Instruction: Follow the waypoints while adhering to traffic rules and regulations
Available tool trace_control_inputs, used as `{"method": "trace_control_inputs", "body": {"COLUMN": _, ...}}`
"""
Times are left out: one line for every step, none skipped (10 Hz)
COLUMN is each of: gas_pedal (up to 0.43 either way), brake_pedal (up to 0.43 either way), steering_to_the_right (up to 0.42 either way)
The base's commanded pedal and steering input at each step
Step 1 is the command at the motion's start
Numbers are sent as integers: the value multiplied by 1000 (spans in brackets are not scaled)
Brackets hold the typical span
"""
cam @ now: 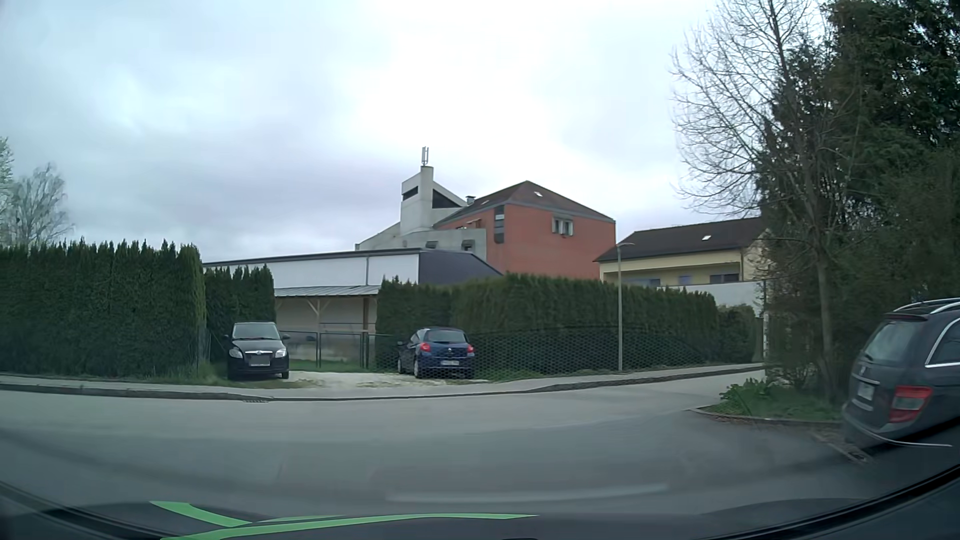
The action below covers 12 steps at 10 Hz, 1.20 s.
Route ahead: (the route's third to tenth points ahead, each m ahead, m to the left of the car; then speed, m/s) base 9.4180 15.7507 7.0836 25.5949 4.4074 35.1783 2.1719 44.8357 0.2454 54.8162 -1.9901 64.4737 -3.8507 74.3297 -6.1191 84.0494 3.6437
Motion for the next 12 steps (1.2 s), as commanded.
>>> {"method": "trace_control_inputs", "body": {"gas_pedal": 0, "brake_pedal": 67, "steering_to_the_right": -271}}
{"method": "trace_control_inputs", "body": {"gas_pedal": 0, "brake_pedal": 91, "steering_to_the_right": -266}}
{"method": "trace_control_inputs", "body": {"gas_pedal": 0, "brake_pedal": 134, "steering_to_the_right": -263}}
{"method": "trace_control_inputs", "body": {"gas_pedal": 0, "brake_pedal": 159, "steering_to_the_right": -262}}
{"method": "trace_control_inputs", "body": {"gas_pedal": 0, "brake_pedal": 171, "steering_to_the_right": -262}}
{"method": "trace_control_inputs", "body": {"gas_pedal": 0, "brake_pedal": 195, "steering_to_the_right": -262}}
{"method": "trace_control_inputs", "body": {"gas_pedal": 0, "brake_pedal": 201, "steering_to_the_right": -262}}
{"method": "trace_control_inputs", "body": {"gas_pedal": 0, "brake_pedal": 207, "steering_to_the_right": -262}}
{"method": "trace_control_inputs", "body": {"gas_pedal": 0, "brake_pedal": 207, "steering_to_the_right": -262}}
{"method": "trace_control_inputs", "body": {"gas_pedal": 0, "brake_pedal": 213, "steering_to_the_right": -262}}
{"method": "trace_control_inputs", "body": {"gas_pedal": 0, "brake_pedal": 213, "steering_to_the_right": -262}}
{"method": "trace_control_inputs", "body": {"gas_pedal": 0, "brake_pedal": 213, "steering_to_the_right": -262}}
